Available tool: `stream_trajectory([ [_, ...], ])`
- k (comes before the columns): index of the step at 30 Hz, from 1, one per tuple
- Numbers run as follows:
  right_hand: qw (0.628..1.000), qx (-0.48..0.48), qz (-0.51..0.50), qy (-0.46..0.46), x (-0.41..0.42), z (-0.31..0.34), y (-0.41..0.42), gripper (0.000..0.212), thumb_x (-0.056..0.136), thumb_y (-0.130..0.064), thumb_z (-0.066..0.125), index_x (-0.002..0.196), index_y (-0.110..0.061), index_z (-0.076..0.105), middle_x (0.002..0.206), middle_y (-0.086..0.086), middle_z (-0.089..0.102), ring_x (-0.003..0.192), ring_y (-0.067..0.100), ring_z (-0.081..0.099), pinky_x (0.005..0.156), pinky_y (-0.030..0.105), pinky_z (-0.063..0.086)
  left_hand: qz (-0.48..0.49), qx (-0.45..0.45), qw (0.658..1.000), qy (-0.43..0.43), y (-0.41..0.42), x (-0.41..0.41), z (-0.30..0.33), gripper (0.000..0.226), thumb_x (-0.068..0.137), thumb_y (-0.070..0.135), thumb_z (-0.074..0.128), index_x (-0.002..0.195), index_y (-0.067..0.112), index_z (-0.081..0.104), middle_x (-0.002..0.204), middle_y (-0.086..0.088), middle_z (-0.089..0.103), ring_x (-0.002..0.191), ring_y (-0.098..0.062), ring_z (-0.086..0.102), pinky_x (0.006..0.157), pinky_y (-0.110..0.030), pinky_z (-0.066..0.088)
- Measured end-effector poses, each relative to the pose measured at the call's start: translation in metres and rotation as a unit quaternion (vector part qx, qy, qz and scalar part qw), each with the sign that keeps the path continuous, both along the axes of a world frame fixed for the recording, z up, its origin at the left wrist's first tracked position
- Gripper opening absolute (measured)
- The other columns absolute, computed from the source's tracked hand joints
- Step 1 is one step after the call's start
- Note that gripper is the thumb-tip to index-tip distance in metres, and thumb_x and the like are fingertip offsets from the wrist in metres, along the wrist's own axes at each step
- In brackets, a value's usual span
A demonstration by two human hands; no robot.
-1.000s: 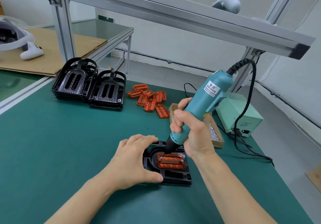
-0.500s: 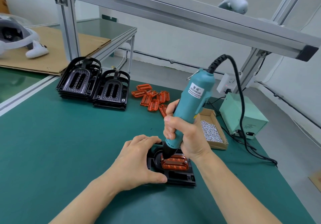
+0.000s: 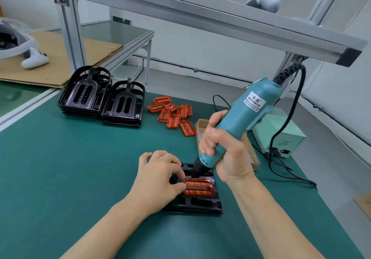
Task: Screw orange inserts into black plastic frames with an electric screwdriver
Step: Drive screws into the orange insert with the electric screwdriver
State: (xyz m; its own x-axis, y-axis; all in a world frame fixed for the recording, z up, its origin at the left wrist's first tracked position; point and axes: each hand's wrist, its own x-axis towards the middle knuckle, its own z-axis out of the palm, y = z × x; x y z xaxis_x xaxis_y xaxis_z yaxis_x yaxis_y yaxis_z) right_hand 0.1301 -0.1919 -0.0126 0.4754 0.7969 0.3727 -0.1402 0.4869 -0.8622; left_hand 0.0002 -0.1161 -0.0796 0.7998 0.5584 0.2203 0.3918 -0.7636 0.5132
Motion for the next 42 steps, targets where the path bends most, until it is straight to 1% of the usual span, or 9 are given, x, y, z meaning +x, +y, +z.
stream_trajectory([
  [4,1.000,0.005,-0.007,0.002,-0.002,-0.003,-0.003,0.016,0.063,-0.012,0.064,0.074,-0.021,0.057,0.049,0.000,0.040,0.038,0.014,0.034,0.047,0.022,0.037,0.031,0.031,0.998,0.042,-0.003,0.011,0.002,0.013,0.079,0.042,0.065,0.084,0.031,0.069,0.096,0.022,0.049,0.112,-0.001,0.035,0.096,-0.028,0.005],
  [14,0.999,0.016,-0.023,0.017,0.001,-0.003,-0.011,0.016,0.063,-0.011,0.064,0.074,-0.020,0.057,0.047,0.000,0.040,0.038,0.014,0.034,0.047,0.022,0.037,-0.032,0.152,0.986,0.065,-0.003,0.017,0.009,0.015,0.086,0.036,0.062,0.097,0.036,0.073,0.110,0.019,0.052,0.120,-0.007,0.032,0.103,-0.036,0.001],
  [19,0.999,0.028,-0.038,0.027,0.003,-0.003,-0.015,0.016,0.062,-0.011,0.065,0.073,-0.021,0.058,0.046,-0.001,0.040,0.038,0.014,0.034,0.046,0.023,0.037,-0.059,0.155,0.985,0.051,0.000,0.017,0.006,0.017,0.089,0.039,0.057,0.100,0.037,0.070,0.107,0.023,0.060,0.112,0.000,0.038,0.096,-0.026,0.007],
  [27,0.997,0.032,-0.047,0.044,0.007,-0.002,-0.021,0.016,0.061,-0.012,0.064,0.072,-0.020,0.057,0.050,-0.001,0.040,0.039,0.014,0.035,0.047,0.022,0.037,-0.075,0.100,0.992,0.024,0.003,0.013,0.005,0.011,0.086,0.041,0.064,0.092,0.036,0.072,0.095,0.020,0.062,0.102,0.000,0.043,0.088,-0.023,0.016],
  [30,0.997,0.035,-0.050,0.044,0.008,-0.002,-0.024,0.015,0.062,-0.012,0.064,0.073,-0.020,0.057,0.050,-0.001,0.040,0.040,0.013,0.035,0.047,0.022,0.037,-0.054,0.042,0.998,-0.012,0.008,0.006,0.010,0.016,0.079,0.038,0.072,0.094,0.042,0.069,0.098,0.026,0.059,0.106,0.004,0.042,0.092,-0.025,0.015],
  [34,0.996,0.043,-0.057,0.055,0.011,-0.002,-0.026,0.016,0.061,-0.011,0.064,0.072,-0.020,0.057,0.049,-0.001,0.039,0.038,0.013,0.036,0.047,0.022,0.038,0.000,-0.072,0.992,-0.105,0.023,-0.009,0.020,0.022,0.075,0.019,0.078,0.079,0.040,0.070,0.095,0.027,0.062,0.108,0.001,0.048,0.103,-0.032,0.020],
  [36,0.996,0.041,-0.060,0.056,0.011,-0.002,-0.025,0.016,0.060,-0.012,0.064,0.072,-0.020,0.056,0.049,-0.001,0.039,0.038,0.013,0.036,0.046,0.022,0.038,-0.010,-0.070,0.995,-0.070,0.022,-0.011,0.023,0.019,0.075,0.022,0.078,0.071,0.038,0.070,0.096,0.028,0.060,0.110,0.002,0.045,0.102,-0.031,0.018],
  [39,0.996,0.036,-0.060,0.054,0.008,-0.003,-0.023,0.017,0.060,-0.012,0.064,0.072,-0.020,0.056,0.050,-0.001,0.039,0.039,0.013,0.035,0.046,0.022,0.037,-0.021,0.001,0.998,0.057,0.013,-0.002,0.024,0.008,0.078,0.037,0.072,0.071,0.039,0.069,0.106,0.029,0.052,0.118,0.003,0.034,0.098,-0.027,0.009],
  [42,0.997,0.037,-0.057,0.047,0.006,-0.001,-0.021,0.016,0.061,-0.012,0.064,0.071,-0.020,0.056,0.050,-0.001,0.039,0.040,0.013,0.035,0.046,0.022,0.037,0.003,0.087,0.984,0.154,0.004,0.014,0.025,0.011,0.082,0.035,0.062,0.084,0.031,0.071,0.117,0.020,0.051,0.124,-0.006,0.030,0.107,-0.040,0.006],
])
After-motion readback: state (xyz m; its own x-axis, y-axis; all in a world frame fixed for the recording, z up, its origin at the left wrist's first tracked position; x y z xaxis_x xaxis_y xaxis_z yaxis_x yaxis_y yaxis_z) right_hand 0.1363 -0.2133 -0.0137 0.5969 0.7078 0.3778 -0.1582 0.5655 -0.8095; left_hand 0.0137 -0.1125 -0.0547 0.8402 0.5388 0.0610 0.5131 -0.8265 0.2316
